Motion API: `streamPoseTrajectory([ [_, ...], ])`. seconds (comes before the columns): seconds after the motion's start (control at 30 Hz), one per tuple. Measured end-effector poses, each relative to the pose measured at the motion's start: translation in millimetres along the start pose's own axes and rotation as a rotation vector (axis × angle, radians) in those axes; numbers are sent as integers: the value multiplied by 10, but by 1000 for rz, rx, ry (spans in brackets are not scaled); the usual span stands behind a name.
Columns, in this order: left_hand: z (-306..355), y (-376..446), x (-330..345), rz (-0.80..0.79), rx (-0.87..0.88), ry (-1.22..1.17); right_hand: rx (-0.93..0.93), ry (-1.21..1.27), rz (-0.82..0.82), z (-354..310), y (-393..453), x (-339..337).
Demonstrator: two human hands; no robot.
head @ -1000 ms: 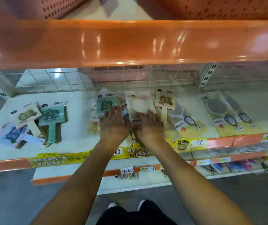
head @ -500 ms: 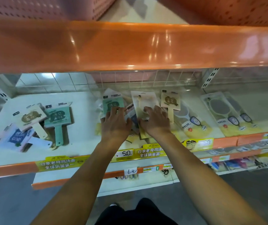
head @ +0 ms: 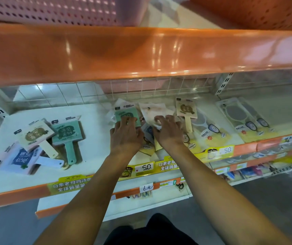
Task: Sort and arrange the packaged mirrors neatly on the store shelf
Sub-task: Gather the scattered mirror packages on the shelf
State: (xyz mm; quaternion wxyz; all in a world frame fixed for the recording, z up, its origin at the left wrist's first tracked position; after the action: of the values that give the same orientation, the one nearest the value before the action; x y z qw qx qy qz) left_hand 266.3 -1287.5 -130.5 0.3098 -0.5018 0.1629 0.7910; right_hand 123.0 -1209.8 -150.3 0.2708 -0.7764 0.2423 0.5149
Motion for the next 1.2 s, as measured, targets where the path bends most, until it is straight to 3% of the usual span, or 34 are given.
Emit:
streamPoseTrajectory([
  [0.3,199,5,39,-22,77,-32,-60,104,188,115,-196,-135],
  [0.6,835,106,333,-58,219,-7,-9,170,390,727,-342,-468],
  [0.87,1696,237,743,-68,280,46,61,190,379,1643,-262,-725],
  [1.2,2681,476,1253,-76,158,75,-43,204,395,2650,128,-1044],
])
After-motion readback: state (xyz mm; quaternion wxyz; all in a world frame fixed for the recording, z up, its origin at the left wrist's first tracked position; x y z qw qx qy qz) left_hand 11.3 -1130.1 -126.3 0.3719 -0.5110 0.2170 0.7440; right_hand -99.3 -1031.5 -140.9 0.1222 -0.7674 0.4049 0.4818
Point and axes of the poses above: each hand's wrist, its own y-axis towards the middle knuckle, its own x-axis out of the palm, z = x × y, the point moved 6 cm from there along y, towards the middle knuckle, and after that the axes turned 9 degrees about -z, right-handed, at the moved point
